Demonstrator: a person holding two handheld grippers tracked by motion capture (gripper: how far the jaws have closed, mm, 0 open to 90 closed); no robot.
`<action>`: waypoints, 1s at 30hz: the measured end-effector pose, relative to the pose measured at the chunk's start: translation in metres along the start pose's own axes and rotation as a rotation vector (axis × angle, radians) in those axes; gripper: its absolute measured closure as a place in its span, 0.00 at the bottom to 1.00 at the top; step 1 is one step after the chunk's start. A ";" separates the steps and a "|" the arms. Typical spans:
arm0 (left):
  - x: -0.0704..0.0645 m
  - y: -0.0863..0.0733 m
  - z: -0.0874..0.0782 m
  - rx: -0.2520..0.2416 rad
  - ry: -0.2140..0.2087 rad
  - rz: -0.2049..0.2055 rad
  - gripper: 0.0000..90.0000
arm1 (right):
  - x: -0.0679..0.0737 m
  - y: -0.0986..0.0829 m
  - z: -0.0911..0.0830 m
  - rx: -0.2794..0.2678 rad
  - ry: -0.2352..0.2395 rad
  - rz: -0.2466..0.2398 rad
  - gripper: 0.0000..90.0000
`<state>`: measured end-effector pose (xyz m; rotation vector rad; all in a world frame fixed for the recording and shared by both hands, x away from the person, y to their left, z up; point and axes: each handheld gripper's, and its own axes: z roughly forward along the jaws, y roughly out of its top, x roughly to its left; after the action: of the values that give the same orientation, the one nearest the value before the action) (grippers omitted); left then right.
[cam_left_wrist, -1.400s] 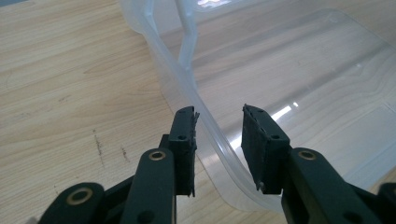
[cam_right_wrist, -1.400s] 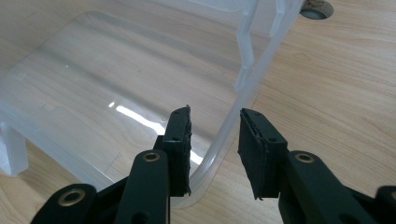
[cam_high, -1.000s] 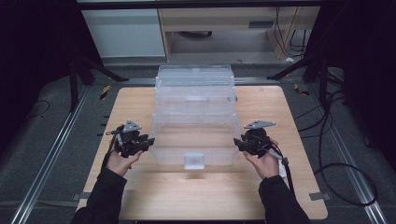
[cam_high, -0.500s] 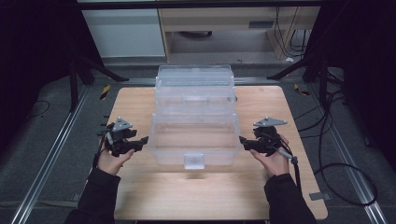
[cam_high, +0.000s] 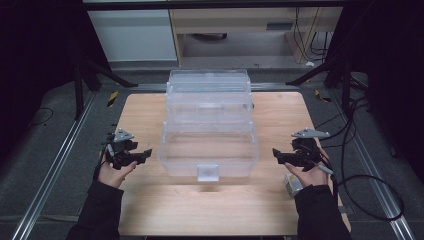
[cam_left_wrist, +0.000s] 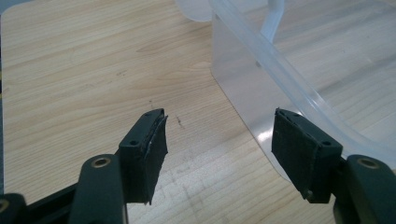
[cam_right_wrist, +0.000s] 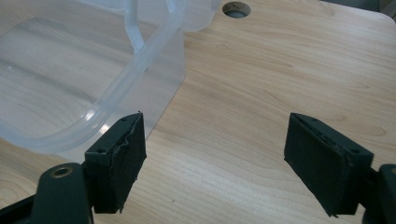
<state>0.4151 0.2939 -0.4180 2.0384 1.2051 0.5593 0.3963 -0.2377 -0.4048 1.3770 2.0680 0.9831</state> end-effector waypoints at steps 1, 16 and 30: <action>0.000 0.000 0.000 -0.002 0.000 -0.003 0.38 | -0.001 -0.001 -0.001 0.000 -0.001 0.002 0.23; 0.006 -0.007 0.008 0.057 0.013 0.003 0.37 | -0.006 -0.025 -0.006 0.123 -0.020 -0.010 0.24; 0.009 -0.011 0.011 0.088 0.033 0.004 0.36 | -0.012 -0.046 -0.013 0.252 -0.066 0.012 0.26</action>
<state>0.4198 0.3014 -0.4335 2.1124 1.2657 0.5533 0.3652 -0.2636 -0.4320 1.5236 2.1936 0.6893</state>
